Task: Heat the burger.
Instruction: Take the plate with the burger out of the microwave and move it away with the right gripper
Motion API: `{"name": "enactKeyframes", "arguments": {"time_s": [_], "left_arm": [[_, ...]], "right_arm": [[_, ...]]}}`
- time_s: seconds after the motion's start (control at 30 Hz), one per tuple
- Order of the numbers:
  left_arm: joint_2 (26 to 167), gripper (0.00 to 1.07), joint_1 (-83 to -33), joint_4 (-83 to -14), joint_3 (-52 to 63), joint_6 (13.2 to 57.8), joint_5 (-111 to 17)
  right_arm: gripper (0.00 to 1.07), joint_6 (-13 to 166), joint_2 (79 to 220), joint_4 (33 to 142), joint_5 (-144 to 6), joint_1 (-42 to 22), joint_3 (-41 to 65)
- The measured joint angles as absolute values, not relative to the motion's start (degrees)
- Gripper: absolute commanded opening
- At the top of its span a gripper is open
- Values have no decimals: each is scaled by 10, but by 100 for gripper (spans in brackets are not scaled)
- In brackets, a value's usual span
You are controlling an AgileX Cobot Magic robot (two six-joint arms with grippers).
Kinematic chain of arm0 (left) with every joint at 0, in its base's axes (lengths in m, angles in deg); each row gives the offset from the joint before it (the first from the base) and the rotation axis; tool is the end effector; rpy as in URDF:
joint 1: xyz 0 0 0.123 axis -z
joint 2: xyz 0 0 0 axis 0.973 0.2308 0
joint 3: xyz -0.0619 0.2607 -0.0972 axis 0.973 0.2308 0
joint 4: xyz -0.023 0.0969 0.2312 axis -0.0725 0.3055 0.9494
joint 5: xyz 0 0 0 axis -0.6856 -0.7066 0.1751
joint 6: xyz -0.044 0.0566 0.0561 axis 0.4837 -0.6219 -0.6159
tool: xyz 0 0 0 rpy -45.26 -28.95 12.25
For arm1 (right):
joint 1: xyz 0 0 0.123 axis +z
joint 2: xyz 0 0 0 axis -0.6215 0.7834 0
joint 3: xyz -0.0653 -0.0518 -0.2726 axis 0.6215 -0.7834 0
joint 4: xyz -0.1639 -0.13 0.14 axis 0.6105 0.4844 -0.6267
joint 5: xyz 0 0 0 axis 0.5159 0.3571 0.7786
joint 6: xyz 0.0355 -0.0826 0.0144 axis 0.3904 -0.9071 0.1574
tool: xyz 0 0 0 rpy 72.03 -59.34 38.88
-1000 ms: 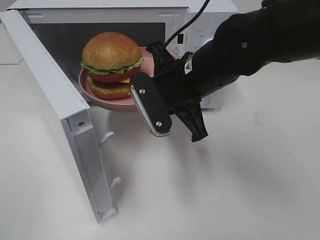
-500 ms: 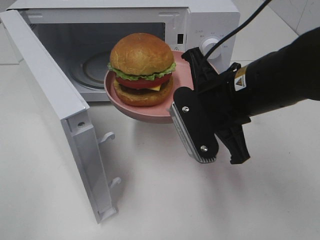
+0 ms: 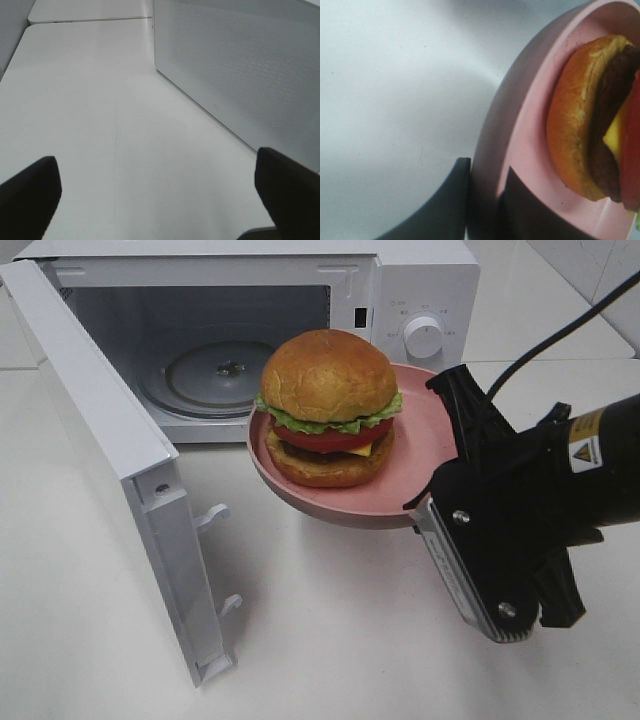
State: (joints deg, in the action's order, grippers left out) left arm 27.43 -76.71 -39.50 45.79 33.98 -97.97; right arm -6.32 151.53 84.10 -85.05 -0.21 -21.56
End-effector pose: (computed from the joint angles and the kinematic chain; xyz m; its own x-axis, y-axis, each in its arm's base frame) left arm -0.0091 -0.0079 0.2813 -0.4477 0.0453 -0.8930 0.0969 0.9953 0.0019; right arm 0.1822 0.1450 0.2248 0.5685 -0.8188 -0.0802 -0.6087 -0.3530 -0.7106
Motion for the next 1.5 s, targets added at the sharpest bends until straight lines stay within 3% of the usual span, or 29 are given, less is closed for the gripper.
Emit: {"name": "enactKeyframes", "arguments": {"time_s": [0.63,1.5], "left_arm": [[274,98,-767,-395,458,340,-980],[274,98,-767,-395,458,340,-980]], "right_arm": [[0,-14,1372,886,-936,-2,-279],[0,526,1338,1210,-1079,-2,-284]]}}
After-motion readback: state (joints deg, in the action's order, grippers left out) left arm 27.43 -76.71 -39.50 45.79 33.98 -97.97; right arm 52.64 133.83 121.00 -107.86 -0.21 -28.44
